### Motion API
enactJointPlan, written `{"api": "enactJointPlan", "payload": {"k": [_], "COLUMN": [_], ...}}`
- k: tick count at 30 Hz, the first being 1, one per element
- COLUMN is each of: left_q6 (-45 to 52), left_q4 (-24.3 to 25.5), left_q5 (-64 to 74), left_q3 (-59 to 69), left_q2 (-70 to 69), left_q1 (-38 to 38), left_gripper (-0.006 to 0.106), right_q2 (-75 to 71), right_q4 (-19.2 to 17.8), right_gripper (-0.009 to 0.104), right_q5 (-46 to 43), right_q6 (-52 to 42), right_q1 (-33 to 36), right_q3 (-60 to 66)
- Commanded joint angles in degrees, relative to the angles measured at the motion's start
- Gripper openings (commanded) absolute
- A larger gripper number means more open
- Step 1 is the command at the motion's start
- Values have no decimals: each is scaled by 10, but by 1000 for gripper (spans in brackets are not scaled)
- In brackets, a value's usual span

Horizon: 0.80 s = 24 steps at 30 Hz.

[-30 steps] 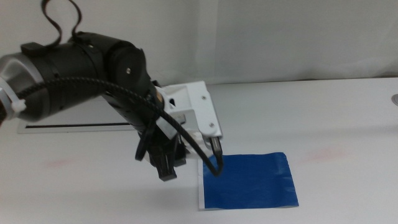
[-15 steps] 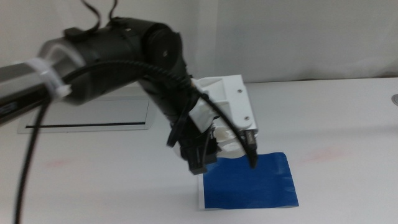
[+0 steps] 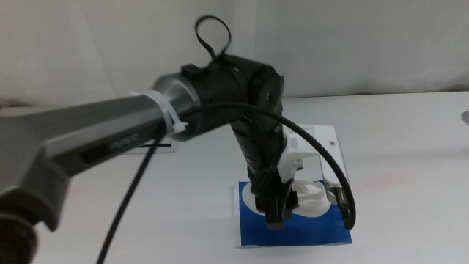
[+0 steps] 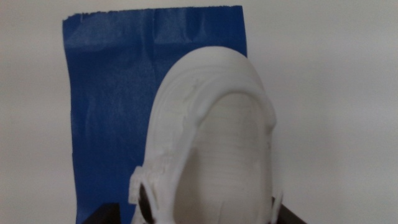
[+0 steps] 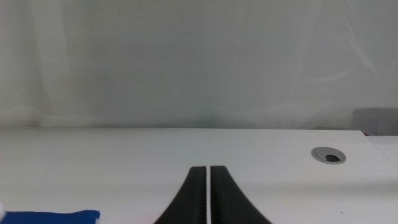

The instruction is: Use one arm to grab the shoe from the table and place it on the mat.

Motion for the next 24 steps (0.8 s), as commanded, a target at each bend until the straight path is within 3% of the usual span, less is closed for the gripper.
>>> {"api": "enactJointPlan", "payload": {"k": [1,24], "left_q6": [2,-1], "left_q4": [-7,-10], "left_q5": [-21,-121], "left_q3": [-4,-4], "left_q2": [10,95], "left_q1": [-5,0], "left_gripper": [-3,-3], "right_q2": [-3,-3], "right_q4": [-3,-3], "right_gripper": [-3,-3], "right_q5": [0,0], "right_q6": [-2,-2], "right_q1": [-2,-2], "right_q3": [21,21]}}
